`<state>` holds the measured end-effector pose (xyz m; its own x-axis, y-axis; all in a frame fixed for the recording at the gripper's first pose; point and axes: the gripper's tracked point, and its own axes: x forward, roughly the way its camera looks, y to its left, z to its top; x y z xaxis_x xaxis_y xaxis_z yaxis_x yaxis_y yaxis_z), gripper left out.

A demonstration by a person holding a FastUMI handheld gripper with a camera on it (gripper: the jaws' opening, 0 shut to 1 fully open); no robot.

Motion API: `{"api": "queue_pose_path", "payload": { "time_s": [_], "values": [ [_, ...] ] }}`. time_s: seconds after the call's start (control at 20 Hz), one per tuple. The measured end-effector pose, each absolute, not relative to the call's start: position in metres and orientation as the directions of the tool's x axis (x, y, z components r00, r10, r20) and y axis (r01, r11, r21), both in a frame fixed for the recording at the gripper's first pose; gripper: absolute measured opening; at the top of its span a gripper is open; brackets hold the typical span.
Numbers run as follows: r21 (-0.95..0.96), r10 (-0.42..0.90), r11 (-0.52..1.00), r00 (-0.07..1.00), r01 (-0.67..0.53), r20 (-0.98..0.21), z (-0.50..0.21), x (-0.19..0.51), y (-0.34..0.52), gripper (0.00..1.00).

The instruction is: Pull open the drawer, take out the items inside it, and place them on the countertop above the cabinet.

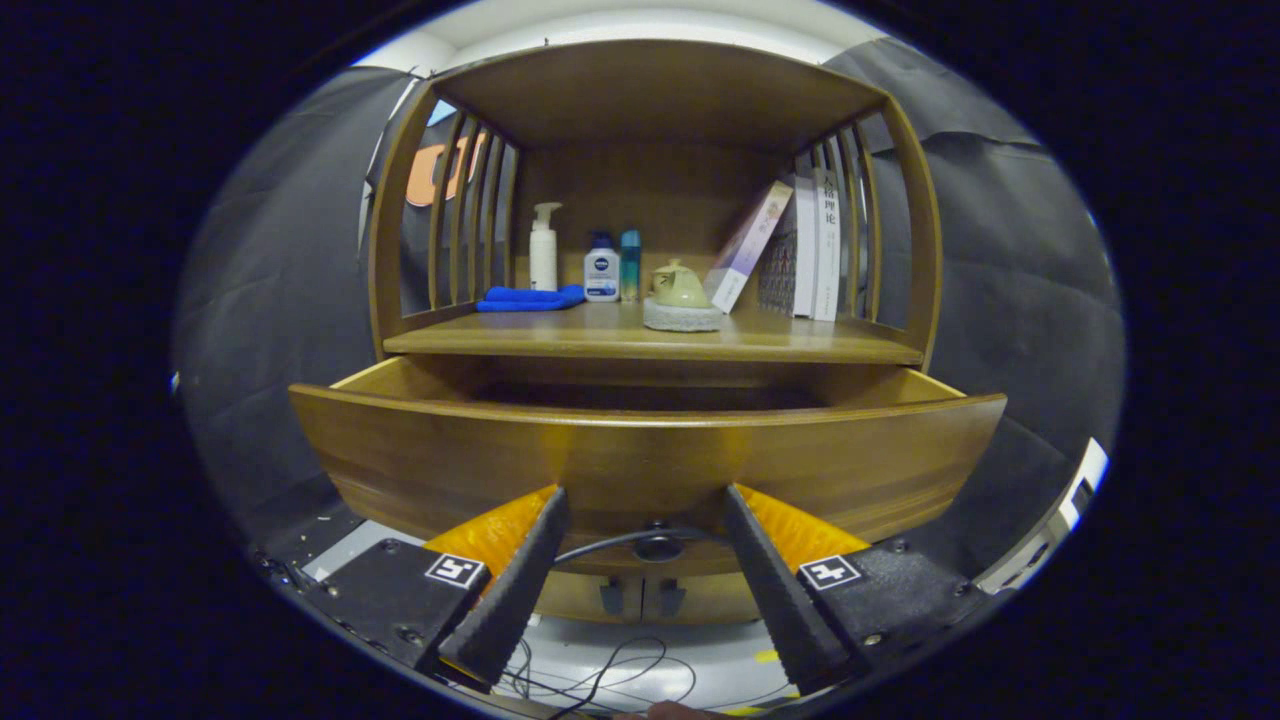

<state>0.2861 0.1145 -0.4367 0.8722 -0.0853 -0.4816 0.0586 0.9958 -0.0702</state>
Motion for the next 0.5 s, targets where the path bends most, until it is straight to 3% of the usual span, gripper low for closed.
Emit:
{"api": "queue_pose_path", "payload": {
  "time_s": [0.5],
  "values": [
    [-0.105,-0.106,0.992,0.871,0.063,-0.481,-0.445,0.326,0.114,1.0]
  ]
}}
